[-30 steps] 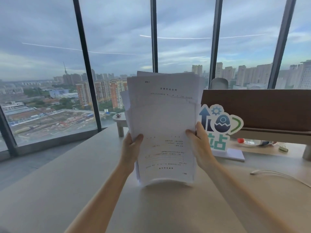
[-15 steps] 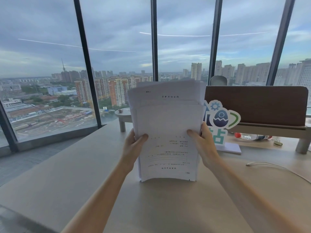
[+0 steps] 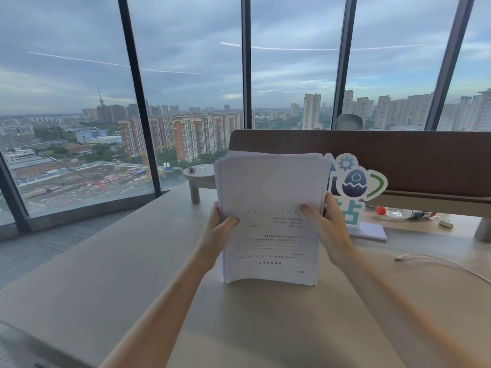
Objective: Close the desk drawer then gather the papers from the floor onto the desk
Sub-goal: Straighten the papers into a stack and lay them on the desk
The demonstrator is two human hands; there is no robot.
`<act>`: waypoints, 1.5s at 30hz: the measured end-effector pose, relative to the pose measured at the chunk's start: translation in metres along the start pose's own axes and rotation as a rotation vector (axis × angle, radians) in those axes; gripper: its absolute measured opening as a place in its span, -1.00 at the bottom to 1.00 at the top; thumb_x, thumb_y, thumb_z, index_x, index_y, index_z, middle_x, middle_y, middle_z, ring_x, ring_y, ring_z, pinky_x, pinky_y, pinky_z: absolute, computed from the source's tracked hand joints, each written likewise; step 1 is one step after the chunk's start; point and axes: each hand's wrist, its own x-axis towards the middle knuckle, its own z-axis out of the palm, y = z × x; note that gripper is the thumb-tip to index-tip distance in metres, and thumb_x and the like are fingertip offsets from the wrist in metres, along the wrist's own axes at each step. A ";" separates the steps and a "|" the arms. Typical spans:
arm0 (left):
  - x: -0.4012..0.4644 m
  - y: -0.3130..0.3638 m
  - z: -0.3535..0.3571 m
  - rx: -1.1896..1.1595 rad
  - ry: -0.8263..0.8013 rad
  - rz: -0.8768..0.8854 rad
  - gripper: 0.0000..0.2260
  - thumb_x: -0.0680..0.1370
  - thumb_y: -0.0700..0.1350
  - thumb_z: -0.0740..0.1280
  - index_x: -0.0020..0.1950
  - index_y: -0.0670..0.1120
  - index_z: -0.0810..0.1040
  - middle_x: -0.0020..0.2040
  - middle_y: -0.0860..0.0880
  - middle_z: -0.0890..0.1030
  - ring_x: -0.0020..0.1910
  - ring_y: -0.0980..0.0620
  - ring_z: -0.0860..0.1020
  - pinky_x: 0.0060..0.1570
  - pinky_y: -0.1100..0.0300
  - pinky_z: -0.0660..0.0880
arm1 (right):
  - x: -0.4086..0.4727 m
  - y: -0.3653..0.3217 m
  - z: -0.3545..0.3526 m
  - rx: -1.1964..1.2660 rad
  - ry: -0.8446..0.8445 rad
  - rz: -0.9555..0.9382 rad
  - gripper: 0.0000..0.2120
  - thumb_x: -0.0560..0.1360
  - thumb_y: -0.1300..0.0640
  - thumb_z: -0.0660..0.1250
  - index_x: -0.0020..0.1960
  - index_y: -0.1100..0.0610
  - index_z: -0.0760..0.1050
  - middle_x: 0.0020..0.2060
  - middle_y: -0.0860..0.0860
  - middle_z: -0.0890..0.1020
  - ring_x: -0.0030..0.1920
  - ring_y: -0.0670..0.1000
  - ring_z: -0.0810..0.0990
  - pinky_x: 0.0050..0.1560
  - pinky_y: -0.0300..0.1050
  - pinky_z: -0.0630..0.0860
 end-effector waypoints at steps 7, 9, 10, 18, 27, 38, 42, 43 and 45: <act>0.010 -0.012 0.013 0.036 0.042 -0.051 -0.67 0.49 -0.38 0.16 0.24 -0.18 0.39 0.17 -0.20 0.55 0.17 -0.16 0.54 0.18 -0.11 0.46 | -0.002 0.015 0.007 0.012 0.017 0.039 -0.77 0.55 0.19 0.32 0.18 0.04 0.42 0.12 -0.01 0.63 0.11 0.03 0.61 0.03 0.02 0.59; 0.013 -0.009 0.016 0.028 0.072 -0.031 -0.68 0.50 -0.40 0.16 0.22 -0.18 0.38 0.16 -0.22 0.55 0.11 -0.12 0.54 0.18 -0.12 0.45 | 0.000 0.011 0.010 0.000 0.033 0.020 -0.78 0.56 0.22 0.30 0.18 0.07 0.39 0.10 -0.01 0.62 0.09 0.03 0.60 -0.04 -0.04 0.55; 0.013 -0.007 0.016 0.016 0.080 -0.022 -0.70 0.50 -0.41 0.16 0.18 -0.17 0.37 0.15 -0.23 0.54 0.07 -0.10 0.53 0.16 -0.10 0.46 | 0.001 0.008 0.010 -0.003 0.034 0.007 -0.79 0.56 0.23 0.29 0.17 0.10 0.38 0.08 0.00 0.61 0.07 0.03 0.60 -0.06 -0.05 0.54; 0.007 -0.022 0.013 0.040 0.027 -0.031 -0.63 0.46 -0.45 0.13 0.14 -0.07 0.39 0.09 -0.11 0.54 0.04 -0.01 0.51 0.02 0.09 0.45 | -0.004 0.016 0.005 -0.001 0.019 -0.004 -0.78 0.57 0.16 0.28 0.19 -0.01 0.39 0.10 -0.09 0.61 0.11 -0.02 0.59 0.01 -0.02 0.52; 0.012 -0.031 0.020 0.137 0.028 0.001 -0.56 0.44 -0.42 0.10 0.15 0.04 0.42 0.13 -0.09 0.56 0.16 -0.07 0.52 0.20 -0.09 0.47 | -0.009 0.015 0.008 0.067 0.013 0.019 -0.73 0.60 0.24 0.21 0.24 -0.03 0.43 0.07 -0.12 0.64 0.06 -0.11 0.60 -0.10 -0.16 0.47; 0.001 -0.057 0.027 0.078 0.029 0.035 -0.56 0.56 -0.39 0.13 0.23 0.10 0.42 0.14 0.03 0.58 0.14 0.11 0.54 0.07 0.20 0.52 | -0.024 0.042 0.006 0.007 0.001 0.081 -0.61 0.61 0.27 0.18 0.25 -0.19 0.40 0.09 -0.33 0.59 0.05 -0.38 0.55 -0.03 -0.35 0.46; -0.003 -0.061 0.030 -0.016 0.041 0.026 -0.57 0.55 -0.42 0.12 0.20 0.05 0.46 0.12 0.01 0.61 0.12 0.07 0.57 0.01 0.25 0.54 | -0.030 0.054 0.009 0.009 0.009 0.108 -0.65 0.62 0.25 0.18 0.21 -0.20 0.41 0.10 -0.28 0.58 0.13 -0.23 0.53 -0.02 -0.24 0.43; -0.002 -0.063 0.030 -0.033 0.049 0.026 -0.58 0.55 -0.42 0.12 0.20 0.04 0.47 0.13 -0.02 0.61 0.13 0.03 0.57 0.08 0.16 0.53 | -0.029 0.055 0.009 0.018 0.011 0.115 -0.66 0.63 0.24 0.17 0.23 -0.19 0.40 0.10 -0.27 0.58 0.12 -0.23 0.52 -0.03 -0.24 0.43; -0.002 -0.068 0.031 -0.031 0.050 0.004 -0.62 0.57 -0.38 0.12 0.23 0.00 0.47 0.15 -0.03 0.61 0.15 0.00 0.56 0.14 0.06 0.50 | -0.030 0.056 0.010 0.024 -0.004 0.150 -0.67 0.65 0.22 0.15 0.27 -0.17 0.36 0.10 -0.28 0.55 0.11 -0.25 0.49 -0.06 -0.23 0.43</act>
